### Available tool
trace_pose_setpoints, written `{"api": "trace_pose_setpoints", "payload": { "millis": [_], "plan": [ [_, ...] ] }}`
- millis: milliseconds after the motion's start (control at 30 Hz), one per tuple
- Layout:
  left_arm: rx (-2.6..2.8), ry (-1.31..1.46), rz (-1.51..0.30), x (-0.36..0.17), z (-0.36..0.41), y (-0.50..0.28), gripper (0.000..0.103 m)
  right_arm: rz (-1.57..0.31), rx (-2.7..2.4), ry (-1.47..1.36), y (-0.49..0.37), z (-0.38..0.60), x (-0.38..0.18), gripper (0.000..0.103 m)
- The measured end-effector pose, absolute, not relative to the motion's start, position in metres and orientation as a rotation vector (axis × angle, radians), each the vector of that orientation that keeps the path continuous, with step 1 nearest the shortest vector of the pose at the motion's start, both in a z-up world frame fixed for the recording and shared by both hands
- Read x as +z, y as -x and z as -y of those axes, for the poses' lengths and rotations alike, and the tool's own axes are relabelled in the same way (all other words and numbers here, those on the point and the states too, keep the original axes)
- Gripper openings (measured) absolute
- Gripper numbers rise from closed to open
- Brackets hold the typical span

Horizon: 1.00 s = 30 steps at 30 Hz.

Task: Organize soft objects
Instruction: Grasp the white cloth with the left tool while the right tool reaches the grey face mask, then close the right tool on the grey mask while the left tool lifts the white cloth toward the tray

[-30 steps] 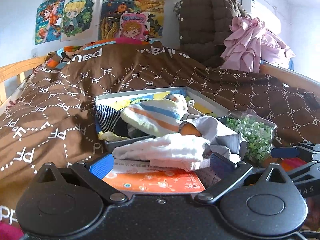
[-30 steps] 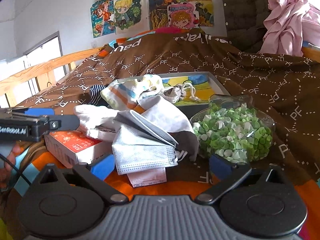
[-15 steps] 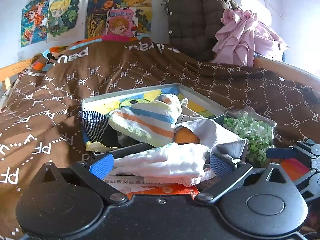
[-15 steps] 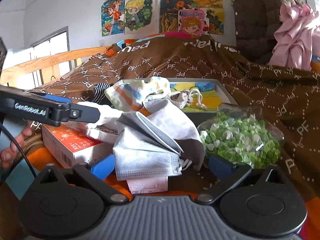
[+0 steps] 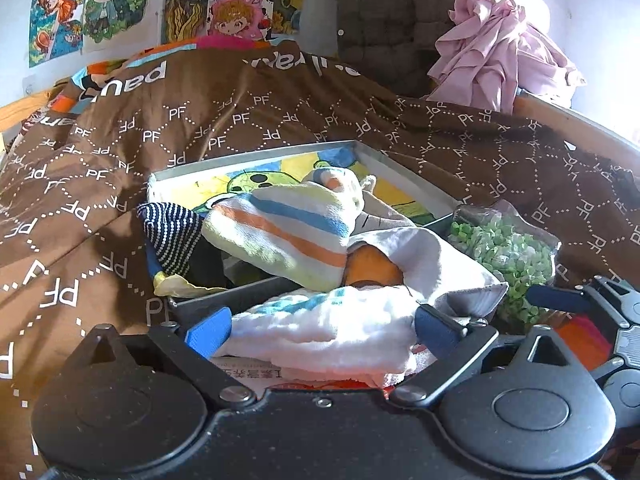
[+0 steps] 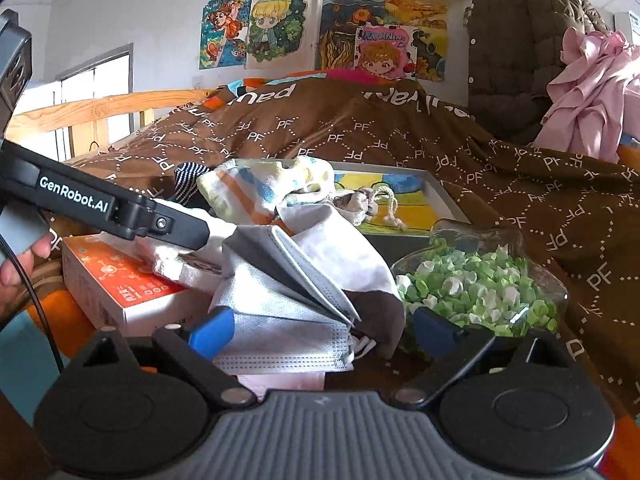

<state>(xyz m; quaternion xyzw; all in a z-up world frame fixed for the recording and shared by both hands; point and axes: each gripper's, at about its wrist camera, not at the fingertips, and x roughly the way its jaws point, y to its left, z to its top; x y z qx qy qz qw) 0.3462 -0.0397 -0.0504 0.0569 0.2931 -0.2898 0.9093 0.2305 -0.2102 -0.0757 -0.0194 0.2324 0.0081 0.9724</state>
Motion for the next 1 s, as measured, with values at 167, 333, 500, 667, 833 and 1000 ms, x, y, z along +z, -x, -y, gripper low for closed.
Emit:
{"api": "trace_pose_setpoints", "payload": {
  "millis": [167,333,500,667,833,1000],
  "plan": [
    [-0.616,-0.108,-0.612,-0.052,0.039,-0.346,0.089,-0.477,0.026,0.027,-0.231,0.209,-0.078,0.091],
    [-0.663,-0.084,-0.582,-0.050,0.035,-0.343,0.073,-0.481,0.036,0.028,-0.231,0.208,-0.079,0.087],
    [-0.697,-0.081,-0.586,-0.051,0.037,-0.344,0.055,-0.477,0.043,0.033,-0.230,0.208,-0.079,0.082],
    [-0.707,-0.098,-0.585,-0.052,0.039,-0.343,0.041,-0.483,0.060,0.032,-0.235,0.206,-0.079,0.077],
    [-0.705,-0.112,-0.590,-0.053,0.038,-0.343,0.028,-0.489,0.089,0.026,-0.241,0.205,-0.082,0.073],
    [-0.698,-0.103,-0.580,-0.051,0.035,-0.339,0.019,-0.510,0.115,0.005,-0.242,0.207,-0.083,0.050]
  ]
}}
